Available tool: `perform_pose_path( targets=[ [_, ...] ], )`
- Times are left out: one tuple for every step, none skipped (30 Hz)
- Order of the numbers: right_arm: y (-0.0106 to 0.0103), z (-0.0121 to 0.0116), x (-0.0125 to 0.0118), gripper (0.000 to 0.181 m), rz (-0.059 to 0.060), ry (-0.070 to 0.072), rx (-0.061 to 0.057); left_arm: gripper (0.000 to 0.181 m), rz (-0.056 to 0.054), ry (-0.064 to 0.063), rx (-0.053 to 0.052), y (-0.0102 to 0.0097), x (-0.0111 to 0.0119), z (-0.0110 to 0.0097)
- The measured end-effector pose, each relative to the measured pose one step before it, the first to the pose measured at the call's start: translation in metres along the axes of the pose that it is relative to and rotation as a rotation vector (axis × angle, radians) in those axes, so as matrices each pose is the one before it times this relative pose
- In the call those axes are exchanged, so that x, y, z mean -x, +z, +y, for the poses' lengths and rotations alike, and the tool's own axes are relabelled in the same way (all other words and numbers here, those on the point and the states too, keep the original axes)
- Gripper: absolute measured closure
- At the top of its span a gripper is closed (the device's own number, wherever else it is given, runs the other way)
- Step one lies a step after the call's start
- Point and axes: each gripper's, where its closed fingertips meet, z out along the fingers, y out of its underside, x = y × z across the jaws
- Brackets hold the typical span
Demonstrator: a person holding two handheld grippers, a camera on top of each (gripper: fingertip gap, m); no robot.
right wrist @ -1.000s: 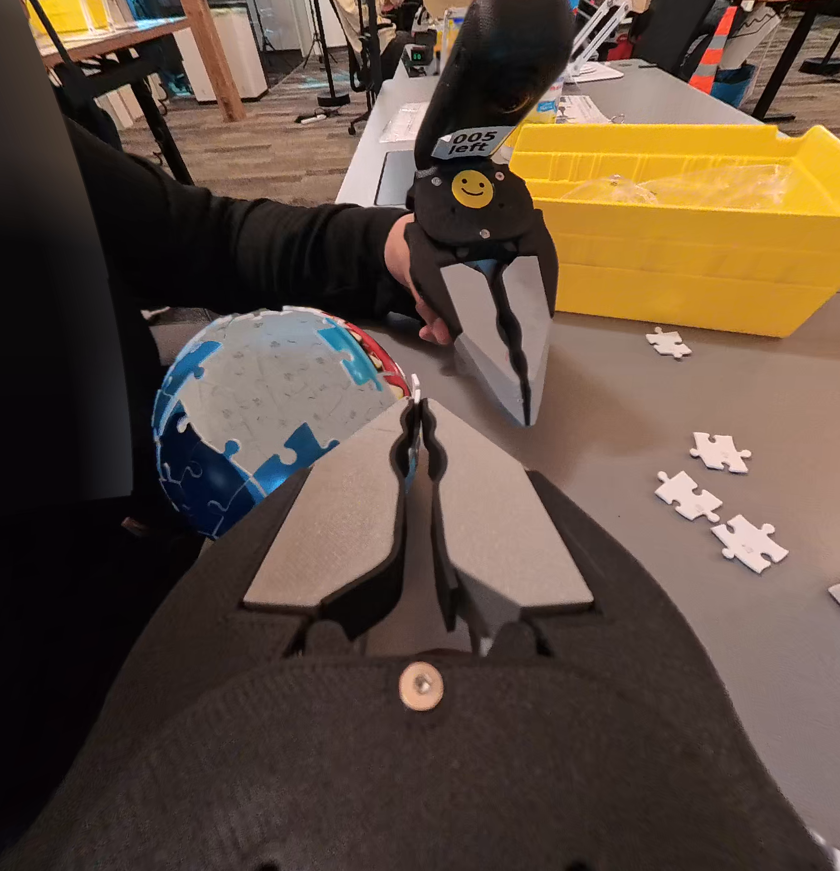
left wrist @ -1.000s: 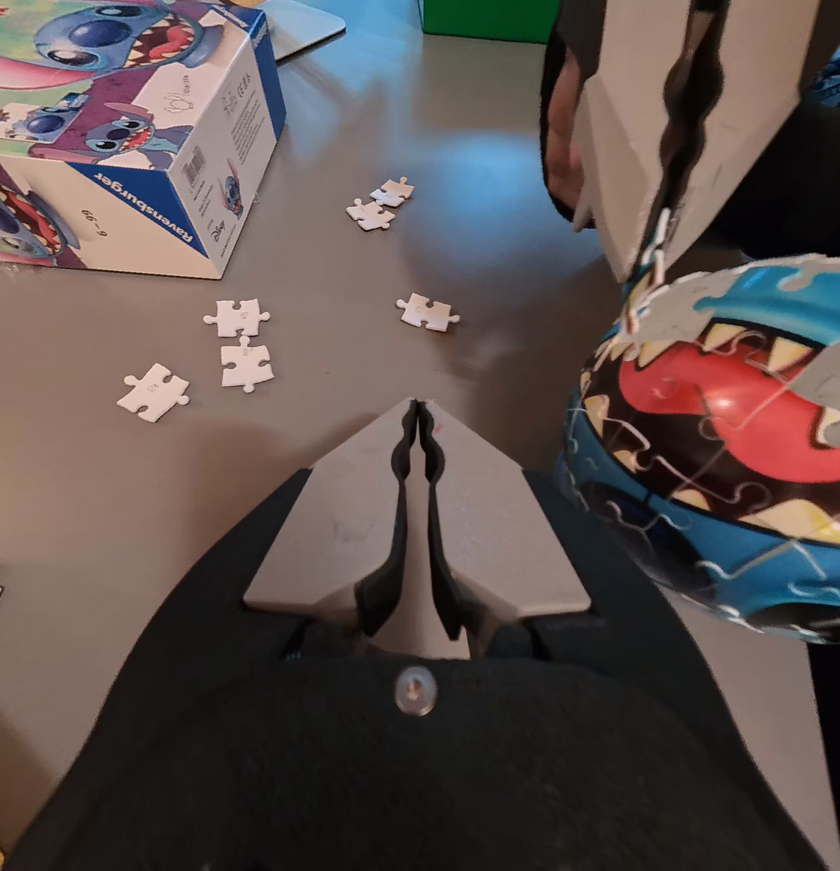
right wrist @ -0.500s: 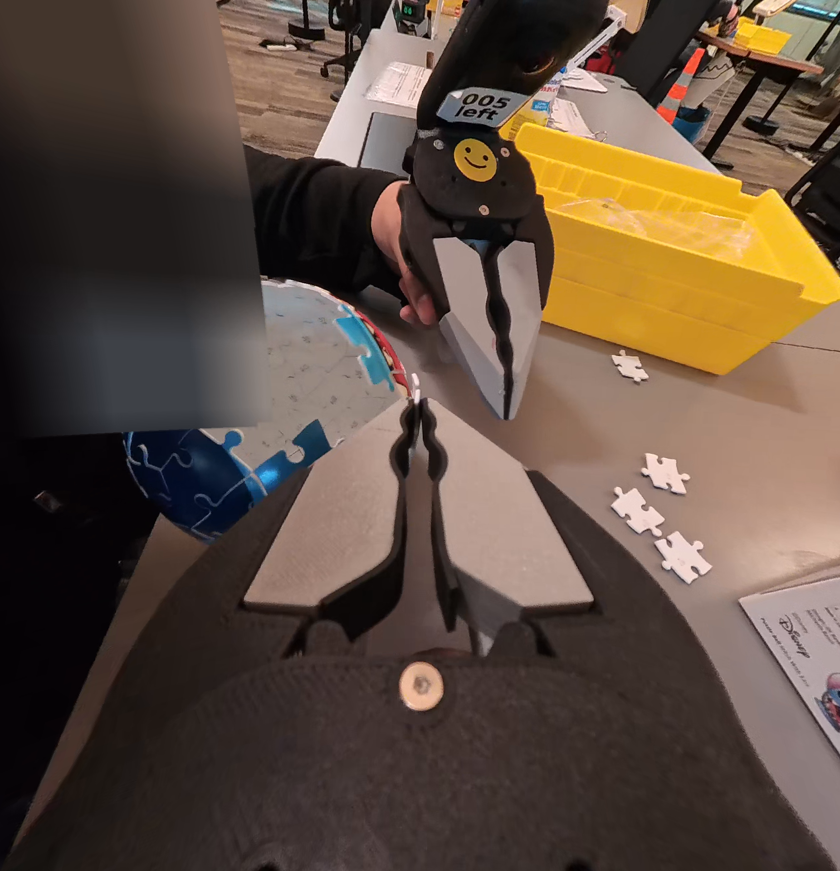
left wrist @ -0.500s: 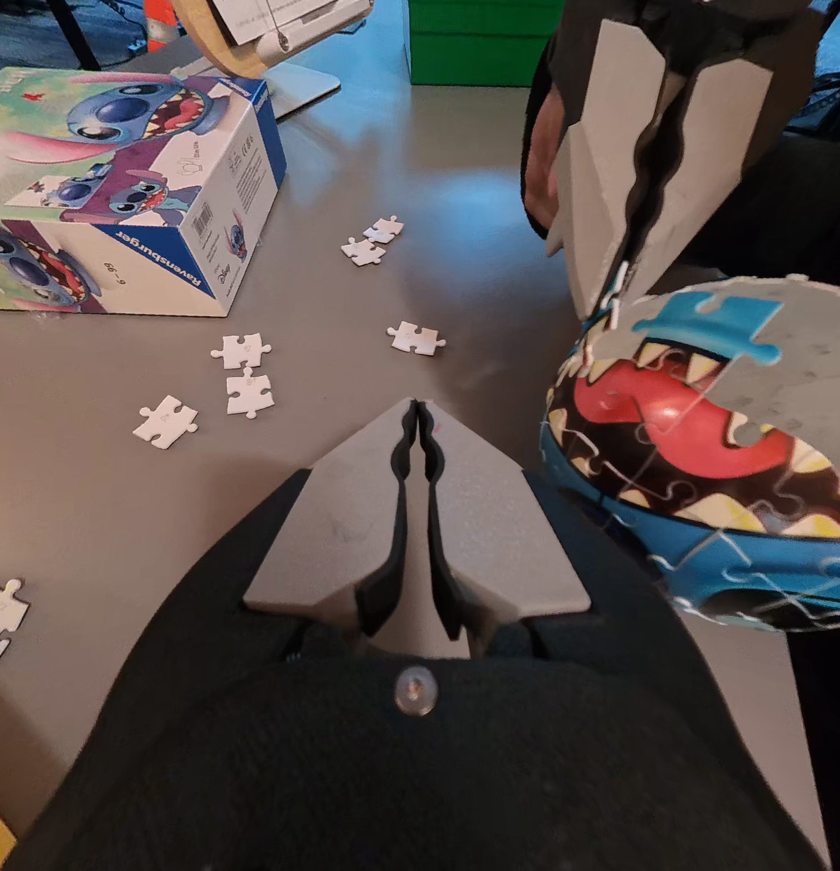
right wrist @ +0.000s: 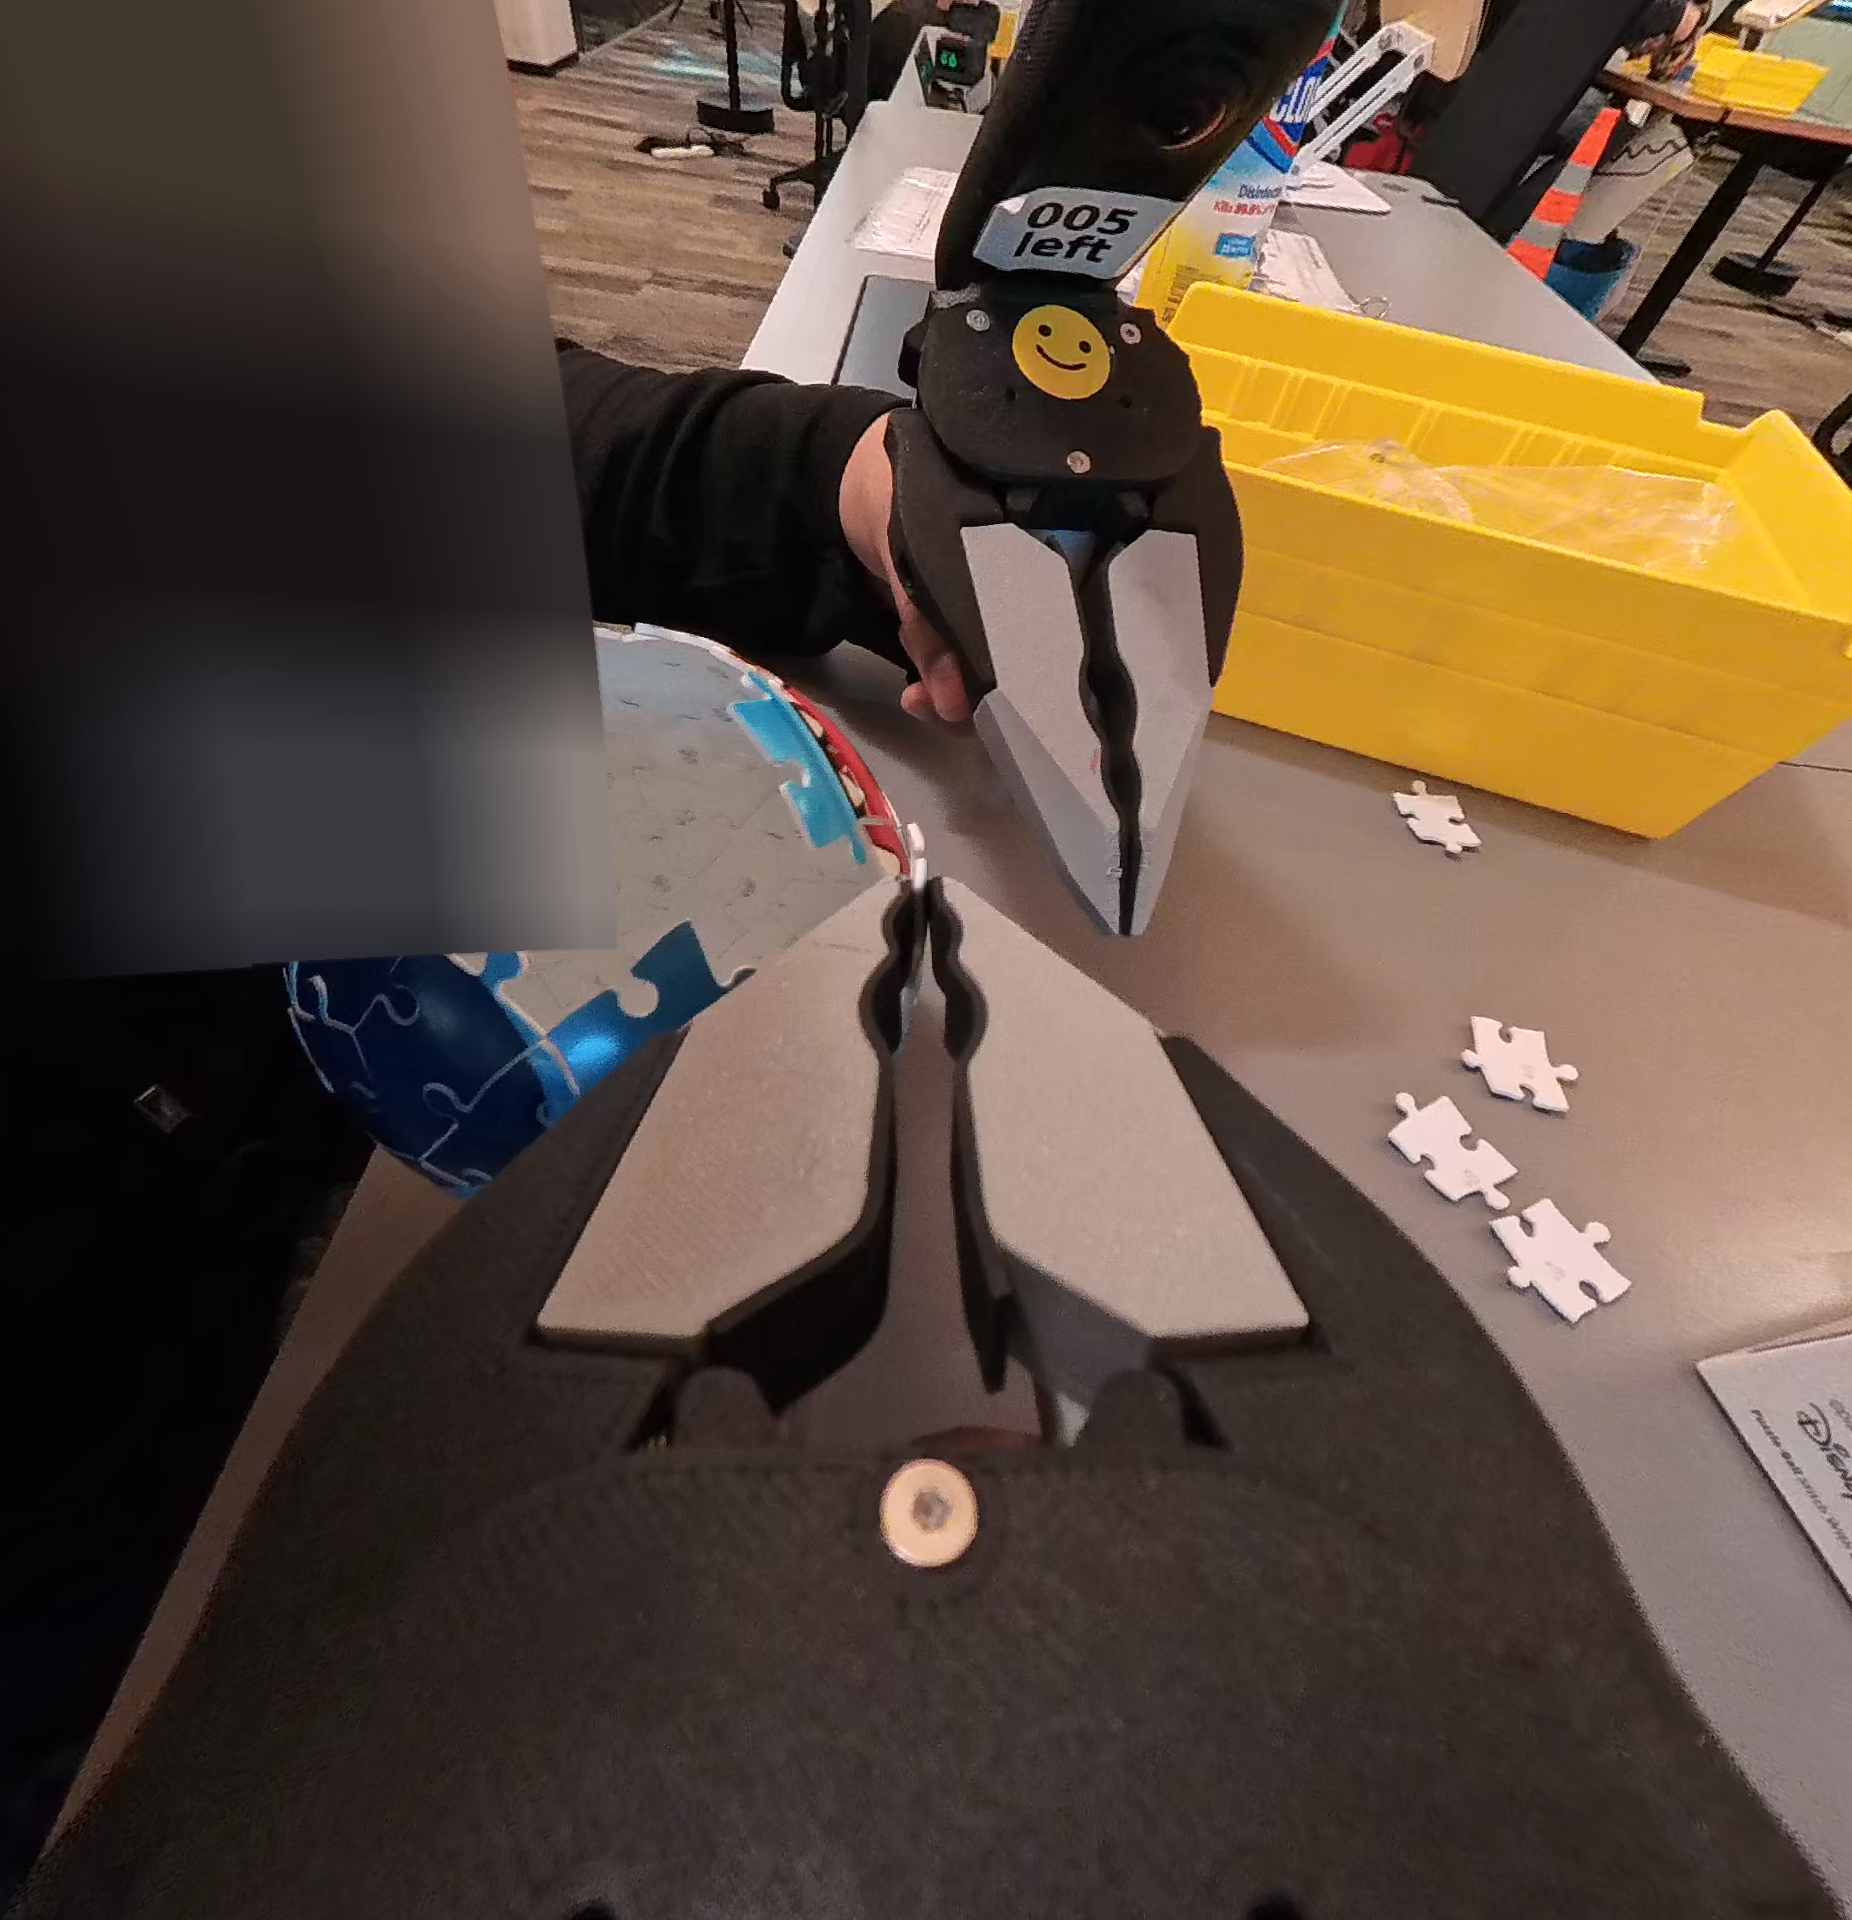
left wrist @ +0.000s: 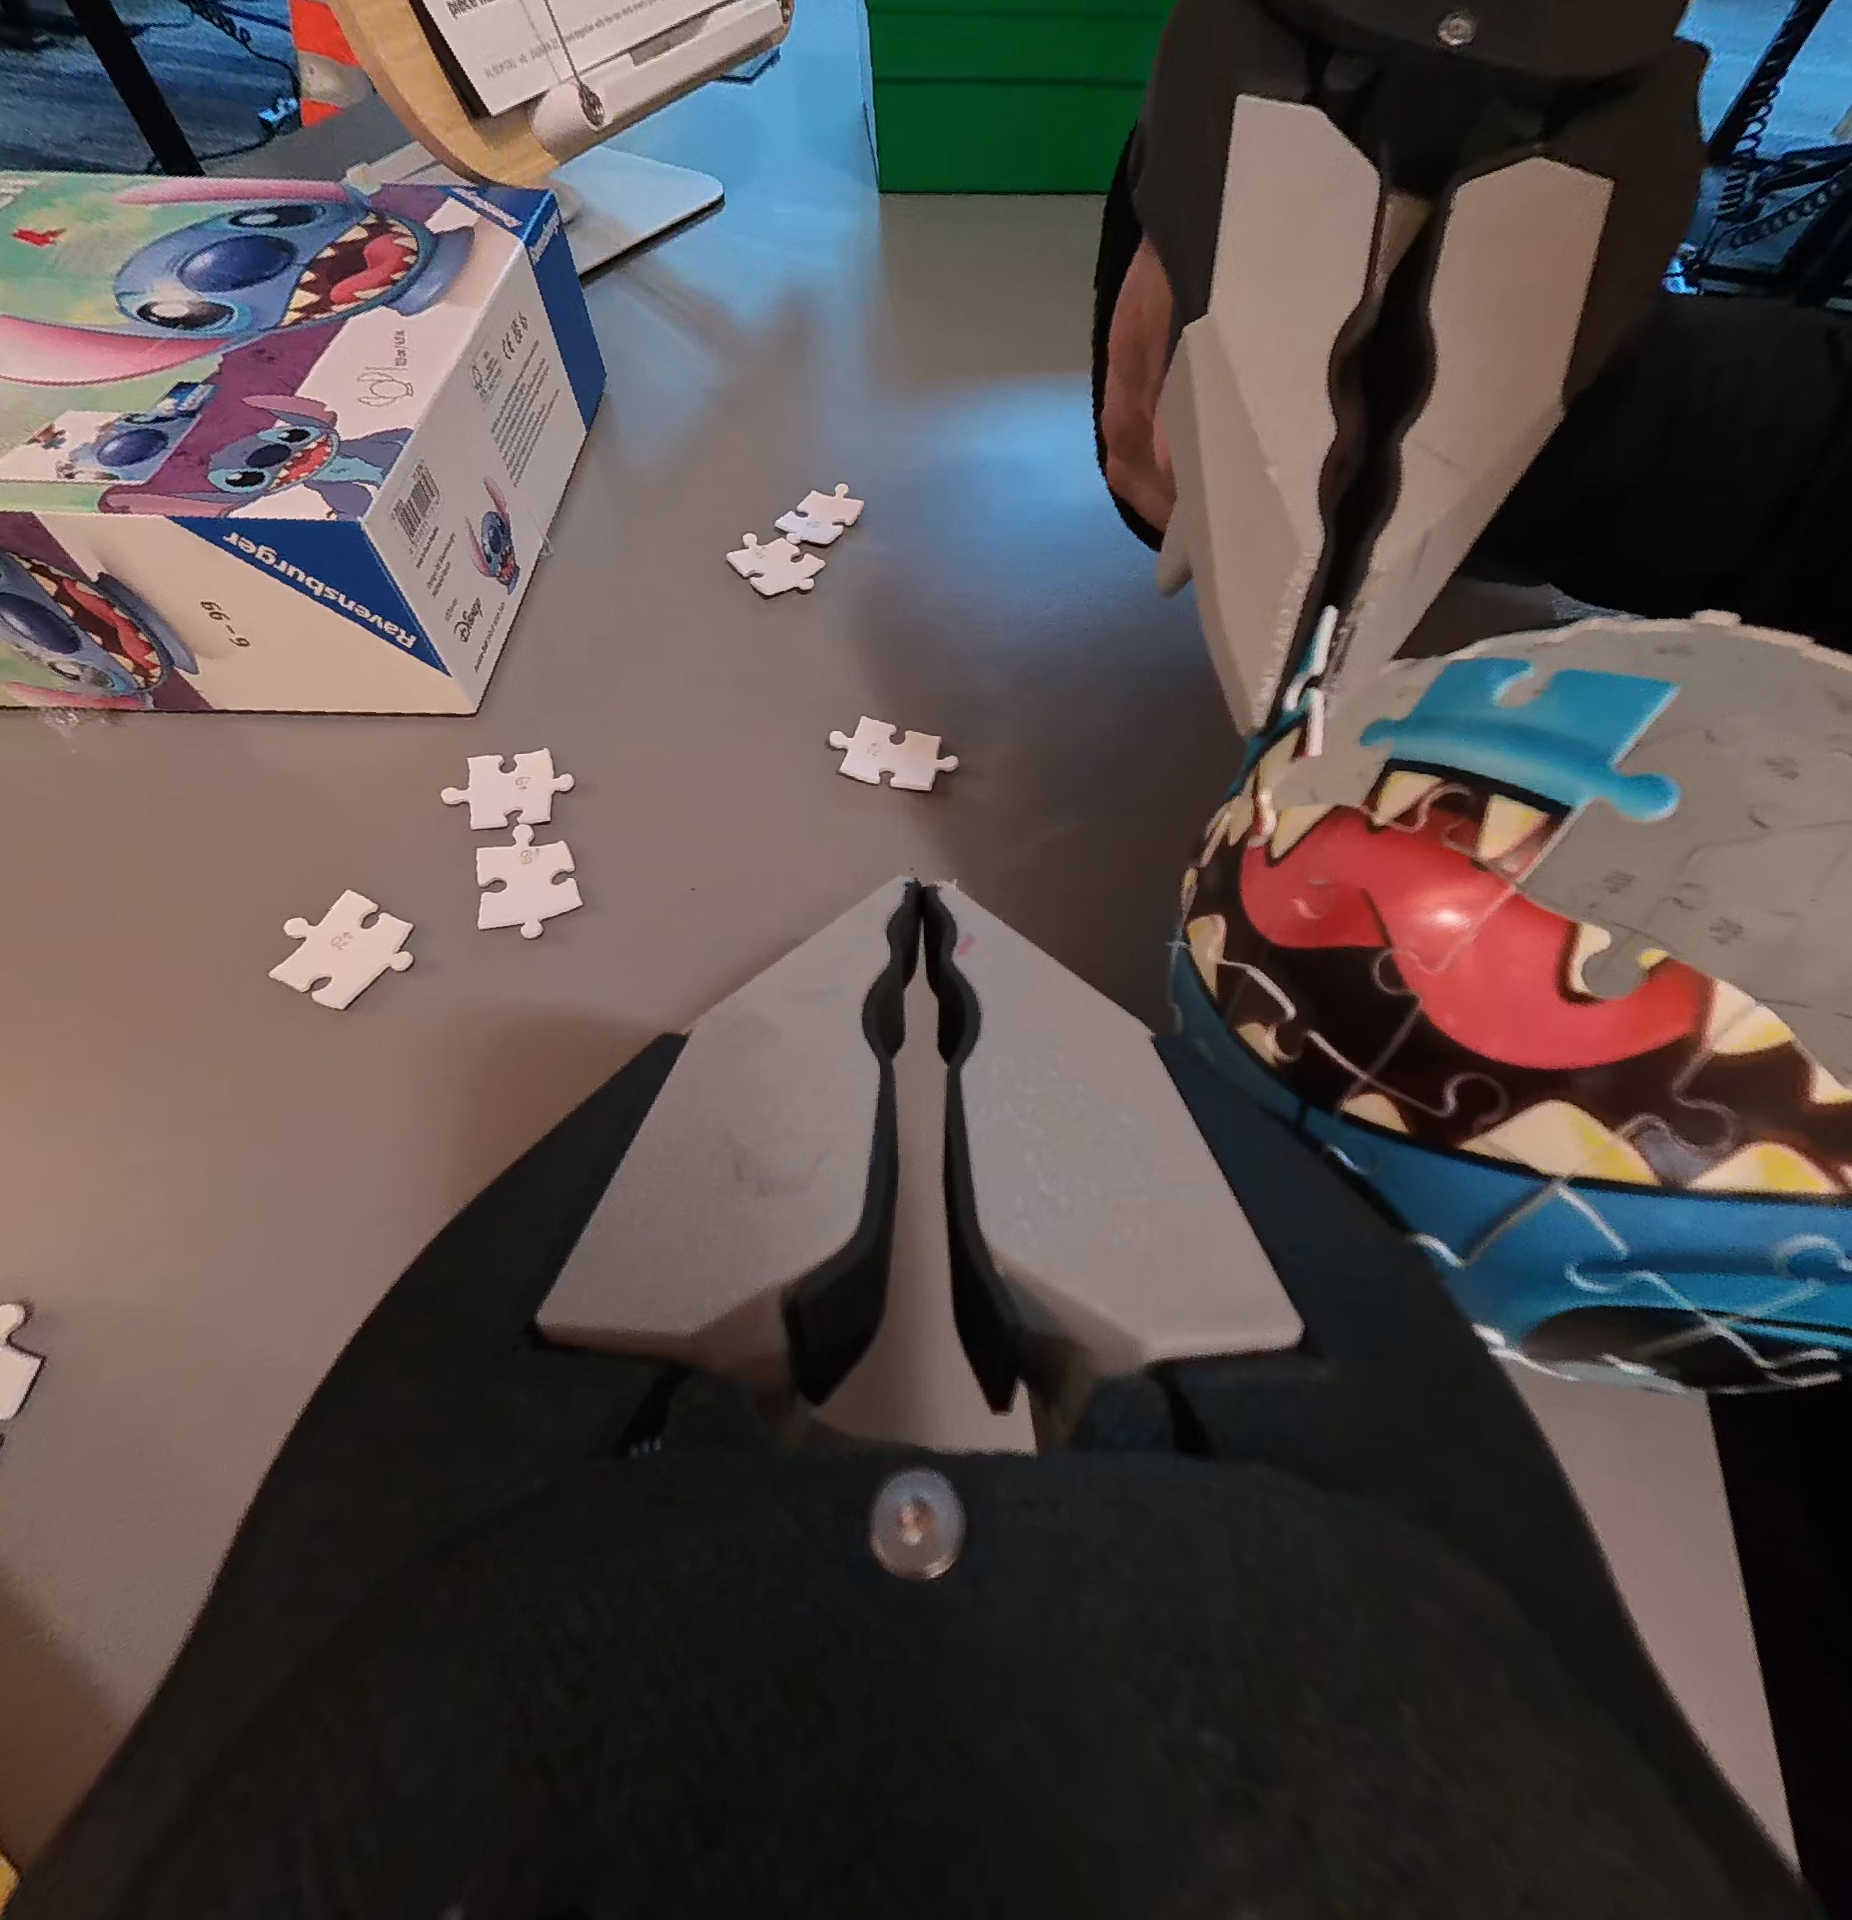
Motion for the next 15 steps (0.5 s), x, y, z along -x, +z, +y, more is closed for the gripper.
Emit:
perform_pose_path(
  targets=[
    [-0.00004, -0.00009, 0.00008, 0.181, 0.0002, 0.0017, 0.0, 0.181, 0.0016, 0.0009, -0.0002, 0.00006, -0.00044, -0.00015],
    [0.00001, -0.00008, 0.00045, 0.181, -0.0011, 0.0037, 0.0004, 0.181, -0.0012, 0.0016, 0.0007, 0.00004, 0.0, 0.00007],
    [0.00013, -0.00007, 0.00077, 0.181, -0.0026, 0.0037, 0.0009, 0.181, -0.0014, 0.0023, 0.0005, -0.00004, -0.00005, -0.00003],
    [-0.00003, -0.00006, 0.0008, 0.181, -0.0018, 0.0014, 0.0017, 0.181, -0.0008, 0.002, 0.0009, -0.00009, 0.00004, 0.00014],
    [0.00015, -0.00013, 0.00055, 0.181, 0.0015, -0.001, 0.002, 0.181, -0.0023, 0.0011, 0.0009, -0.00004, 0.0003, 0.00012],
    [0.0003, 0.00003, 0.00049, 0.18, 0.0017, -0.0022, 0.0021, 0.181, -0.0008, -0.0003, -0.0004, 0.00003, 0.00009, -0.00006],
    [0.00032, -0.00005, 0.00111, 0.179, -0.0002, -0.0024, 0.0018, 0.181, 0.002, -0.0012, 0.0004, 0.0001, -0.00033, 0.0001],
    [0.0004, -0.00014, 0.00079, 0.179, 0.0018, -0.0018, 0.0013, 0.181, 0.0014, -0.0002, 0.0009, 0.00014, -0.00027, 0.00025],
    [0.00038, 0.0, 0.00019, 0.178, 0.0046, -0.0009, 0.0013, 0.181, 0.0012, 0.0012, 0.0002, 0.00026, -0.00023, 0.00024],
    [0.00035, 0.00011, 0.00033, 0.178, 0.0018, 0.0005, 0.0018, 0.181, 0.0027, 0.0025, 0.001, 0.00026, -0.00063, 0.00021],
    [0.00028, 0.00016, 0.00065, 0.178, -0.0022, 0.003, 0.0017, 0.181, 0.007, 0.0064, -0.0015, 0.00004, -0.00151, -0.00015],
    [0.00034, 0.00006, 0.00056, 0.177, -0.0034, 0.0065, 0.0005, 0.181, 0.011, 0.0124, -0.0083, -0.00023, -0.00261, -0.0015],
    [0.00006, 0.00003, 0.00047, 0.177, -0.005, 0.0082, -0.0002, 0.181, 0.0123, 0.0149, -0.0141, -0.0005, -0.00336, -0.00265],
    [-0.00008, -0.00006, 0.00097, 0.176, -0.0082, 0.0067, -0.0003, 0.181, 0.008, 0.0103, -0.0151, -0.00045, -0.00273, -0.00316],
    [-0.00009, -0.00001, 0.00083, 0.175, -0.0068, 0.0029, -0.0006, 0.181, 0.0074, 0.0039, -0.0118, -0.00026, -0.00226, -0.00292]
  ],
)
